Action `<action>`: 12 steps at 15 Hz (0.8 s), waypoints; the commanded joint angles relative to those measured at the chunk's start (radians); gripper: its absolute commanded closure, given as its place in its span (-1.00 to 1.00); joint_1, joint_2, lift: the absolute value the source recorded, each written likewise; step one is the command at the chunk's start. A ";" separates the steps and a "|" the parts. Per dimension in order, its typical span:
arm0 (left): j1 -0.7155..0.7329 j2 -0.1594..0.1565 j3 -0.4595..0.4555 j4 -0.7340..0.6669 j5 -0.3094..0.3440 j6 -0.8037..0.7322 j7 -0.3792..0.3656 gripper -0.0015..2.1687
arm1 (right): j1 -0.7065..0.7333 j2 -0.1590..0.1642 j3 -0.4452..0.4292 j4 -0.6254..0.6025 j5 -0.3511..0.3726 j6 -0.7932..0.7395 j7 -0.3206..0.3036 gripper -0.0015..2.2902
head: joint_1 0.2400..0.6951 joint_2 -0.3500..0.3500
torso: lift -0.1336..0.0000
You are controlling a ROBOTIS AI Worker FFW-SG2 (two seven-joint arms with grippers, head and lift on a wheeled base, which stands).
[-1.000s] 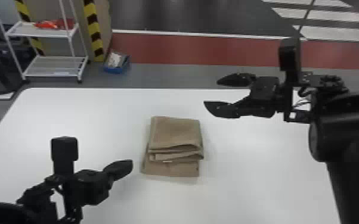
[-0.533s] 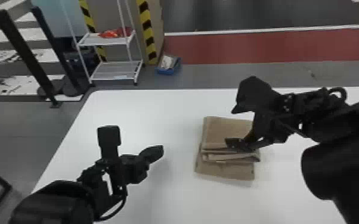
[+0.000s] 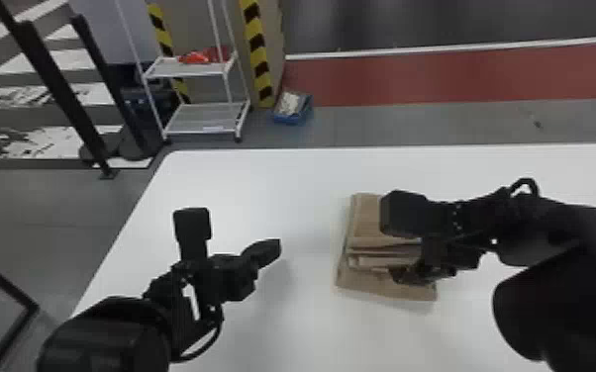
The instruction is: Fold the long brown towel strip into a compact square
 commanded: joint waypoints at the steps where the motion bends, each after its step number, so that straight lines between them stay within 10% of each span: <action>1: 0.000 0.003 0.000 0.003 0.003 0.000 -0.001 0.66 | 0.001 -0.001 0.002 0.023 0.015 -0.013 0.006 -0.59 | 1.00 0.51 | -0.86; 12: 0.007 0.003 -0.011 -0.005 0.004 0.000 -0.010 0.66 | -0.007 0.005 0.000 0.060 0.091 -0.062 -0.025 -0.59 | 1.00 0.44 | -0.86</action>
